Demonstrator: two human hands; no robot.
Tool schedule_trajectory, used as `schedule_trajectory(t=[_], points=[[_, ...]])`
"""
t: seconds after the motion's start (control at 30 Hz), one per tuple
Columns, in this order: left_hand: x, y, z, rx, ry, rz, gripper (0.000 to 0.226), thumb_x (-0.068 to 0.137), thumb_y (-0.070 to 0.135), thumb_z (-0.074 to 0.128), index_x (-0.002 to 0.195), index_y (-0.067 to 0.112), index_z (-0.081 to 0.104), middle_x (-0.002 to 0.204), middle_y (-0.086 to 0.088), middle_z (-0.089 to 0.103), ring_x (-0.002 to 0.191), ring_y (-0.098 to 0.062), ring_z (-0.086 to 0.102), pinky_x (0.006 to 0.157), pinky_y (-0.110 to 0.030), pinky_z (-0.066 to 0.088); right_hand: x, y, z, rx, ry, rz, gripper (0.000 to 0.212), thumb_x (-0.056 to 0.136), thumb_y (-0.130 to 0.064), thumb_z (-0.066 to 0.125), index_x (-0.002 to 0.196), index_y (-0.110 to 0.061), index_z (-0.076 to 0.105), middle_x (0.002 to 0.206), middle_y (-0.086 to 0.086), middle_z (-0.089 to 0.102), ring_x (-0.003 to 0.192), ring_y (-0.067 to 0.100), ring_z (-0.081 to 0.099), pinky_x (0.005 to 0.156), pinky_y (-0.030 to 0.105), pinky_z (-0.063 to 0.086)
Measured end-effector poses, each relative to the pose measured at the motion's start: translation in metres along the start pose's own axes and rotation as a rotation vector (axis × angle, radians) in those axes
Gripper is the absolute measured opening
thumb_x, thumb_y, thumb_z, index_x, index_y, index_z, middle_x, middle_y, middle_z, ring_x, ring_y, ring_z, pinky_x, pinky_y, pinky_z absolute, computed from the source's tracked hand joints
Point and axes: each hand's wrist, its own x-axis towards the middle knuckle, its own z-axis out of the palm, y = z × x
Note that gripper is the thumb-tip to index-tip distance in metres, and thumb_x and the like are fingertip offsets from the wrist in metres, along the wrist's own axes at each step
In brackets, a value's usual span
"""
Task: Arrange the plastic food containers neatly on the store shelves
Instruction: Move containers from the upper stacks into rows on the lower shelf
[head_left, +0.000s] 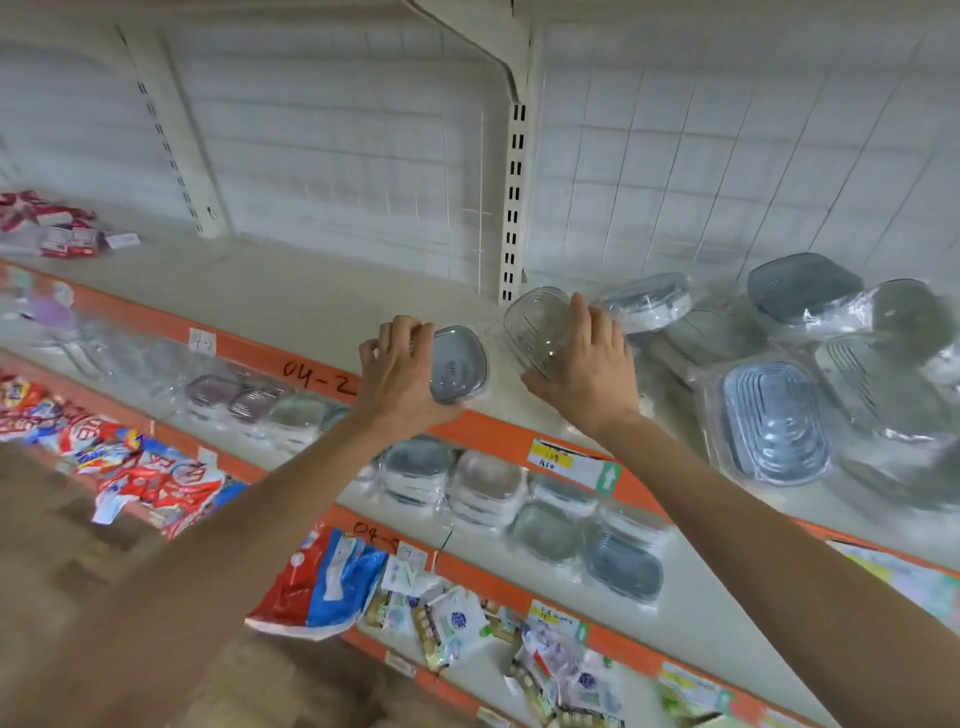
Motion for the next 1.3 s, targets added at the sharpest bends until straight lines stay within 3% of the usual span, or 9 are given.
schedule_trajectory(t=[0.23, 0.47, 0.77, 0.93, 1.07, 1.3], points=[[-0.056, 0.041, -0.006, 0.011, -0.063, 0.061, 0.094, 0.054, 0.061, 0.078, 0.124, 0.005, 0.049, 0.118, -0.012, 0.044, 0.109, -0.028, 0.043, 0.087, -0.041, 0.036, -0.068, 0.023, -0.032, -0.106, -0.028, -0.041, 0.103, 0.069, -0.048, 0.071, 0.148, -0.006, 0.018, 0.134, 0.014, 0.038, 0.120, 0.033, 0.037, 0.100, 0.043, 0.031], [-0.112, 0.055, -0.009, -0.021, -0.203, 0.126, 0.091, 0.059, 0.060, 0.074, 0.129, 0.011, 0.043, 0.121, -0.007, 0.039, 0.116, -0.027, 0.038, 0.096, -0.043, 0.036, -0.145, 0.024, -0.046, -0.167, -0.030, -0.018, 0.097, 0.067, -0.043, 0.073, 0.143, -0.004, 0.027, 0.128, 0.016, 0.041, 0.116, 0.034, 0.042, 0.098, 0.042, 0.035], [-0.219, 0.052, -0.003, -0.045, -0.414, 0.130, 0.093, 0.064, 0.052, 0.077, 0.137, 0.014, 0.035, 0.131, -0.011, 0.028, 0.122, -0.026, 0.031, 0.101, -0.035, 0.032, -0.260, 0.012, -0.035, -0.156, -0.275, 0.087, 0.092, 0.071, -0.048, 0.068, 0.143, -0.012, 0.024, 0.128, 0.009, 0.034, 0.117, 0.029, 0.039, 0.099, 0.036, 0.034], [-0.232, 0.063, 0.014, -0.026, -0.465, 0.250, 0.091, 0.064, 0.052, 0.076, 0.137, 0.015, 0.037, 0.128, -0.006, 0.034, 0.118, -0.023, 0.033, 0.095, -0.032, 0.033, -0.289, 0.037, -0.024, -0.172, -0.381, 0.158, 0.083, 0.073, -0.052, 0.066, 0.139, -0.017, 0.030, 0.127, 0.006, 0.037, 0.118, 0.028, 0.041, 0.099, 0.037, 0.035], [-0.229, 0.072, 0.039, 0.026, -0.510, 0.316, 0.093, 0.064, 0.056, 0.073, 0.138, 0.014, 0.036, 0.129, -0.004, 0.038, 0.119, -0.022, 0.036, 0.098, -0.033, 0.030, -0.292, 0.060, -0.006, -0.208, -0.422, 0.184, 0.079, 0.071, -0.054, 0.065, 0.136, -0.020, 0.034, 0.126, 0.003, 0.040, 0.119, 0.027, 0.037, 0.099, 0.039, 0.033], [-0.205, 0.092, 0.117, -0.007, -0.635, 0.322, 0.088, 0.071, 0.036, 0.077, 0.140, 0.007, 0.030, 0.134, -0.006, 0.036, 0.125, -0.023, 0.035, 0.102, -0.030, 0.032, -0.277, 0.124, 0.048, -0.293, -0.467, 0.202, 0.081, 0.073, -0.055, 0.062, 0.141, -0.026, 0.028, 0.139, -0.009, 0.036, 0.129, 0.016, 0.031, 0.106, 0.037, 0.022]])
